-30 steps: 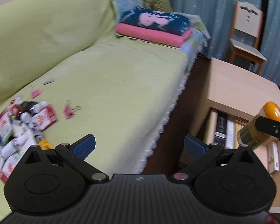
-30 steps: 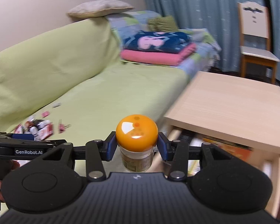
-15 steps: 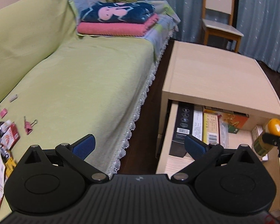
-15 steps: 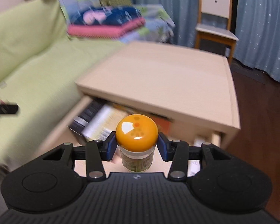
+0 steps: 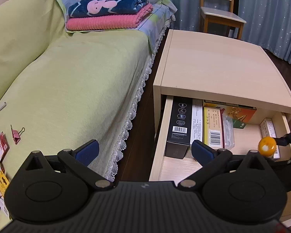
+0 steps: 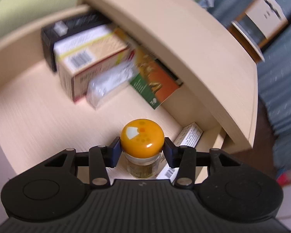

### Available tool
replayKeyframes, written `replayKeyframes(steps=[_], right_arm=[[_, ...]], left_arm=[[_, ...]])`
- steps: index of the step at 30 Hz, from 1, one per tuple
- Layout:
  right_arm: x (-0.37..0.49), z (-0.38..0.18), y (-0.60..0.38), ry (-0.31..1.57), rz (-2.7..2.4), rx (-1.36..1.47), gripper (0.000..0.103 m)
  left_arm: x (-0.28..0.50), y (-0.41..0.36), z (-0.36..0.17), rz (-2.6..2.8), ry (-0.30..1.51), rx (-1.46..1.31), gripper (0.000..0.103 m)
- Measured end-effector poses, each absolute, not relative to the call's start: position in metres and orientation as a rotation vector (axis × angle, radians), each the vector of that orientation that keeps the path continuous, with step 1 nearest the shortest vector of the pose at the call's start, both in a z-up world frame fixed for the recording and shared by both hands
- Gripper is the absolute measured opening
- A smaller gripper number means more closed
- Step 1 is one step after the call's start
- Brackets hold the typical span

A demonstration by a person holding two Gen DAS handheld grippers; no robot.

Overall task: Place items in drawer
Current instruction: 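Lower the bottle into the drawer and open the right gripper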

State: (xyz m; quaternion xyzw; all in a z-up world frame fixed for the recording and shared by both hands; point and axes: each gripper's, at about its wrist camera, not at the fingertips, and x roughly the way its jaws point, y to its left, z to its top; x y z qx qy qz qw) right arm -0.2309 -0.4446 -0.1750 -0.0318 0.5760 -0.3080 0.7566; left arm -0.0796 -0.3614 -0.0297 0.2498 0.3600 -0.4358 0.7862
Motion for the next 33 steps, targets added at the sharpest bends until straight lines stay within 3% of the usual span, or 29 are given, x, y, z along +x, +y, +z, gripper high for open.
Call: replayKeyframes(steps=[14,22,25,26,30,32,33], right_arm=[[-0.195,-0.219,-0.442,1.419,-0.642,-0.373,0.041],[-0.193,-0.232,-0.449,1.404,-0.628,-0.437,0.042],[-0.2,-0.223,-0.447,1.382,-0.638,-0.426,0.066],[-0.203,-0.22,-0.446,1.374,-0.642,-0.421,0.067],[-0.215,-0.214,-0.444,1.371,-0.646,-0.412,0.062],[-0.221,-0.212,-0.444,1.377,-0.646,-0.41,0.054],[-0.224,-0.212,-0.444,1.38,-0.645,-0.41,0.044]], left_arm=[[-0.076,-0.363,-0.031,-0.939,0.781,0.545,0.102],[-0.075,-0.363,-0.03,-0.929,0.779,0.548,0.102],[-0.076,-0.364,-0.03,-0.929,0.779,0.548,0.102],[-0.076,-0.364,-0.03,-0.929,0.78,0.547,0.102],[-0.076,-0.365,-0.032,-0.93,0.783,0.551,0.102],[-0.076,-0.366,-0.033,-0.929,0.786,0.552,0.102],[-0.077,-0.366,-0.033,-0.929,0.786,0.553,0.102]])
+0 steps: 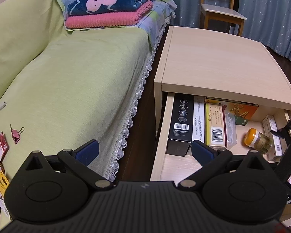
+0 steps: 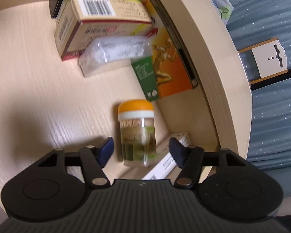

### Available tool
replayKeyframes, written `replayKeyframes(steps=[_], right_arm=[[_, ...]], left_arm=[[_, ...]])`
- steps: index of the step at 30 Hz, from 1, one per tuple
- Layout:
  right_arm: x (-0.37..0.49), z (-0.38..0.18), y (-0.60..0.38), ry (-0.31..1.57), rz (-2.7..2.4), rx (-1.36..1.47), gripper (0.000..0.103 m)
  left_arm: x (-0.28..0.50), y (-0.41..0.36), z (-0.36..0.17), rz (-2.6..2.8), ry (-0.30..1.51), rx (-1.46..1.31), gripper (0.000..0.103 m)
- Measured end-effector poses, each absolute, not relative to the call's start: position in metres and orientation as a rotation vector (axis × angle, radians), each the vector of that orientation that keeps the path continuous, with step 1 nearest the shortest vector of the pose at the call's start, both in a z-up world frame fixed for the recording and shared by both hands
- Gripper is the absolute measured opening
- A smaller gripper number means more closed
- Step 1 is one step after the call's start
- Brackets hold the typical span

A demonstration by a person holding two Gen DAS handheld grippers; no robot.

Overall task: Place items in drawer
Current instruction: 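Lower the bottle into the drawer and open the right gripper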

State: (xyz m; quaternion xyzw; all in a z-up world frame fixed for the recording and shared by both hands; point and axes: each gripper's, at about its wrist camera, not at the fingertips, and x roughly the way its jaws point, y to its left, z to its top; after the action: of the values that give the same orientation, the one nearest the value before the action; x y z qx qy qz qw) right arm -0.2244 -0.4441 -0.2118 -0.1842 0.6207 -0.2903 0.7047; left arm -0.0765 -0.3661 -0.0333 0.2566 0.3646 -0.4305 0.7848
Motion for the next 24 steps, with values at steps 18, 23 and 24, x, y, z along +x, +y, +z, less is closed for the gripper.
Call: replayKeyframes(steps=[18,23,24], right_arm=[[-0.223,-0.242,-0.454,1.428,-0.679,-0.575,0.035],[-0.225,-0.229,-0.456,1.381,-0.673,-0.473,0.034],[-0.225,-0.22,-0.458,1.357,-0.677,-0.4,0.034]], left_arm=[[-0.071,-0.367,-0.036,-0.907,0.793,0.555,0.102],[-0.072,-0.367,-0.036,-0.905,0.796,0.556,0.102],[-0.072,-0.367,-0.037,-0.905,0.797,0.556,0.102]])
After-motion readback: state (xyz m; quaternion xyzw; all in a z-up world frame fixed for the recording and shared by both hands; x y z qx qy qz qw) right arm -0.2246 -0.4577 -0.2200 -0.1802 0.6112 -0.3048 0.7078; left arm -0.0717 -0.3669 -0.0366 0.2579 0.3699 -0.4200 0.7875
